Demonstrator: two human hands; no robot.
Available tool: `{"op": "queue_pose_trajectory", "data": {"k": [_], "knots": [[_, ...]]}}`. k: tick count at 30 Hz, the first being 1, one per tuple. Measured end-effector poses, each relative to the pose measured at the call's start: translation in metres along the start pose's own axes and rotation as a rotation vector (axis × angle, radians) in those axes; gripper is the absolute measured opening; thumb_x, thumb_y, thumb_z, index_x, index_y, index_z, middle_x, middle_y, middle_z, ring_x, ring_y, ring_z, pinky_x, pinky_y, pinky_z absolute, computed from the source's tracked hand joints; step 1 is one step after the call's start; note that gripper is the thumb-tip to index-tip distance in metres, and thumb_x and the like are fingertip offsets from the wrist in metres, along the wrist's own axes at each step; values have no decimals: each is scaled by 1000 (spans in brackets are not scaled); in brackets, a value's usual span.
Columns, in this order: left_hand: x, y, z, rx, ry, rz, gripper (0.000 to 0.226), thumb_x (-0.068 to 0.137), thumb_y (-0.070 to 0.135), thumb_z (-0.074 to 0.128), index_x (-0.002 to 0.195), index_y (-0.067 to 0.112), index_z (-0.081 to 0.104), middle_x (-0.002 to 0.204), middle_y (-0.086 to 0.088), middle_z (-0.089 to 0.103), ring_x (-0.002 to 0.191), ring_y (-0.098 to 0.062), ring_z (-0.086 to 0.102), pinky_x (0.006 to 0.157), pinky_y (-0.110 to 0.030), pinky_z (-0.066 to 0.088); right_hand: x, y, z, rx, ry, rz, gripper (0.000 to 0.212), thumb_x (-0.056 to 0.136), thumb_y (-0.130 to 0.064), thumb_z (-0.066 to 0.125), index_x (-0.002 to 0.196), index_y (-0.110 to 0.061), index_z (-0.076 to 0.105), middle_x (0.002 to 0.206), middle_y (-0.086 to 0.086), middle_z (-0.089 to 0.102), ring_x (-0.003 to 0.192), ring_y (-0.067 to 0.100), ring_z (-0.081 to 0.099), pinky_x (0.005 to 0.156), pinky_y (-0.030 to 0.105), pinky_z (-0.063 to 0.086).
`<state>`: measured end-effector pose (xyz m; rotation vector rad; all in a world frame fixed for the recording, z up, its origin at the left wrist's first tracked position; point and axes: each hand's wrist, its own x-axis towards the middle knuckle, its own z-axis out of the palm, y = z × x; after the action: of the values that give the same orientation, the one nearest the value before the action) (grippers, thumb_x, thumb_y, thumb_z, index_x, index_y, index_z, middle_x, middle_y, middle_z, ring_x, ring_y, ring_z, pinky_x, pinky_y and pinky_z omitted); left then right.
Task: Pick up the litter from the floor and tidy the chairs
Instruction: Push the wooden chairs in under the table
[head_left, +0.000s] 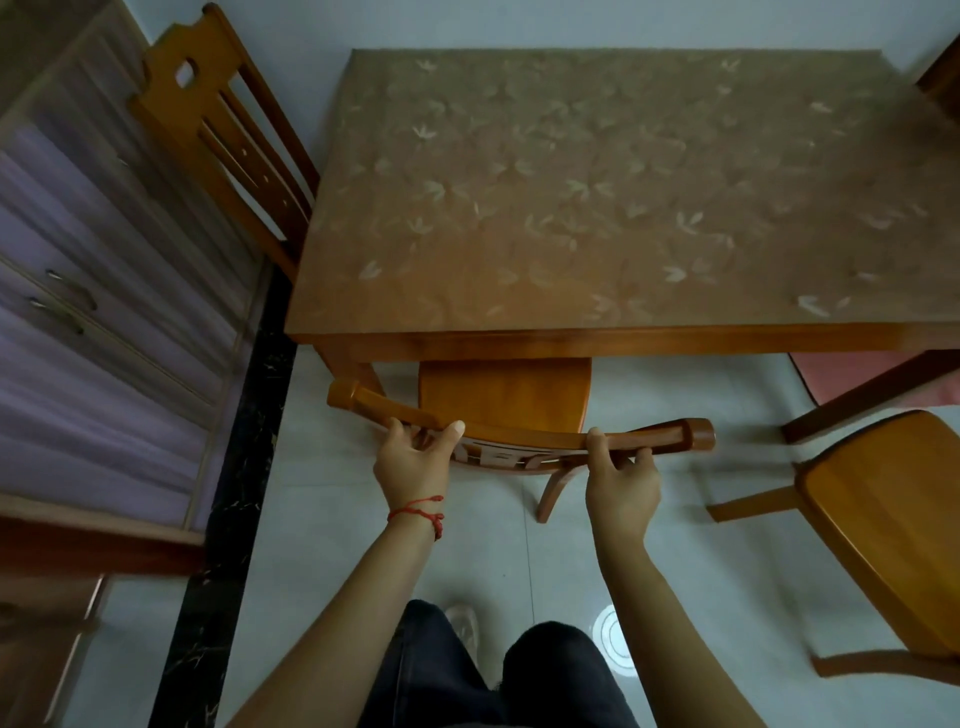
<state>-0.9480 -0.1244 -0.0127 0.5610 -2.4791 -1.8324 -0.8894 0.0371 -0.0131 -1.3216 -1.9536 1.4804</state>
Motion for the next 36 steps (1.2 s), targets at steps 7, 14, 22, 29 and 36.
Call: {"op": "queue_pose_trajectory", "data": {"k": [7,14,22,29,36], "knots": [[24,17,29,-11,19,-9,36,72,21,77,91,-2,57,93,-12,69,86,-22,64,74,-25,47,37,-17,12,17,-2,-6,29,85,-32,62,97,-5,59,87,3,65,76,16,60,70,27,45],[41,36,64,-13,41,-12,36,73,19,77,95,-1,58,93,-7,67,81,-16,60,60,-9,37,81,-32,18,4,-48,2,29,85,-32,62,97,-5,58,85,3,66,77,16,61,66,24,45],[54,51,98,-62,53,-34,40,74,18,76,105,1,57,94,-2,63,83,-13,59,75,-21,43,123,-46,21,-3,-78,-8,28,84,-31,63,93,-5,58,79,1,65,68,6,58,56,16,40],[58,57,134,-75,92,-41,52,72,24,78,112,1,55,106,-9,66,98,-23,62,89,-39,49,165,-56,16,-66,-126,-47,28,84,-31,61,90,-3,59,72,-1,64,66,10,60,61,27,47],[55,57,143,-64,132,-35,47,70,23,79,107,3,58,96,-1,66,91,-19,62,83,-28,47,175,-54,13,-84,-123,-79,24,86,-30,61,86,-6,58,67,0,63,61,8,58,52,20,40]]}}
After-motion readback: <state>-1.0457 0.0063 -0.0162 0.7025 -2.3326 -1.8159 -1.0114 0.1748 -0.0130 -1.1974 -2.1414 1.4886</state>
